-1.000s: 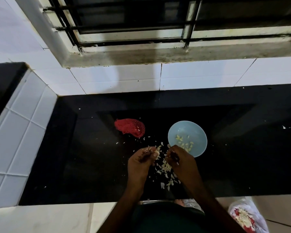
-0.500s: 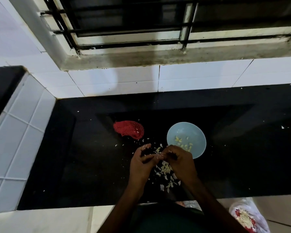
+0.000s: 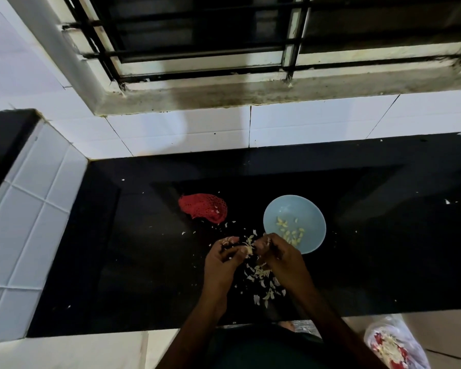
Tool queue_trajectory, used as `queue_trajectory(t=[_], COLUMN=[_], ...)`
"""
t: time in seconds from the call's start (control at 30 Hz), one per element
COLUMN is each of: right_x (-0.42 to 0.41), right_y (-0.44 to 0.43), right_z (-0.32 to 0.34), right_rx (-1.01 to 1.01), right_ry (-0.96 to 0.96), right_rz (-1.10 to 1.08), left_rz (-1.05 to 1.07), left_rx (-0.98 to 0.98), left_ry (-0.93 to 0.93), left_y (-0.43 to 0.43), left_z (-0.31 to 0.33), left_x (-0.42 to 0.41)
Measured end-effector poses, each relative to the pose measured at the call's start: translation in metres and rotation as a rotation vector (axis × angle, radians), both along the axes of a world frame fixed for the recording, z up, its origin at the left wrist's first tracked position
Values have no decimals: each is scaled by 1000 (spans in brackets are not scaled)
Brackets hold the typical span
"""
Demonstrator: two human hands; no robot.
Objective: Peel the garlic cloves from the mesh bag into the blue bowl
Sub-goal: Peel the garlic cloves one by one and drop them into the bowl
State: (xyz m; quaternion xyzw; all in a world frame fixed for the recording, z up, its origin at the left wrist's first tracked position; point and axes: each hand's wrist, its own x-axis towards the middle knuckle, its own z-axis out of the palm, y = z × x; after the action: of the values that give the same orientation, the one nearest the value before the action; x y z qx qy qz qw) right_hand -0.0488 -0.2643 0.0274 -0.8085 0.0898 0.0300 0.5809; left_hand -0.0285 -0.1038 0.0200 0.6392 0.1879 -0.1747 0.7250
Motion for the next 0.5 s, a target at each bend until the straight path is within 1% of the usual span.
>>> queue_trajectory(t=[0.1, 0.2, 0.37, 0.5], right_x=[2, 5, 5, 1], right_y=[5, 5, 10, 18], right_z=[4, 5, -6, -13], right_rx=[34, 107, 114, 187], right_ry=[-45, -46, -5, 13], right_rz=[46, -15, -6, -11], left_rz=[-42, -62, -85, -96], left_rx=[16, -8, -140, -228], left_ry=[-21, 8, 108, 167], left_y=[0, -2, -5, -5], left_z=[0, 3, 9, 11], left_x=[0, -1, -6, -9])
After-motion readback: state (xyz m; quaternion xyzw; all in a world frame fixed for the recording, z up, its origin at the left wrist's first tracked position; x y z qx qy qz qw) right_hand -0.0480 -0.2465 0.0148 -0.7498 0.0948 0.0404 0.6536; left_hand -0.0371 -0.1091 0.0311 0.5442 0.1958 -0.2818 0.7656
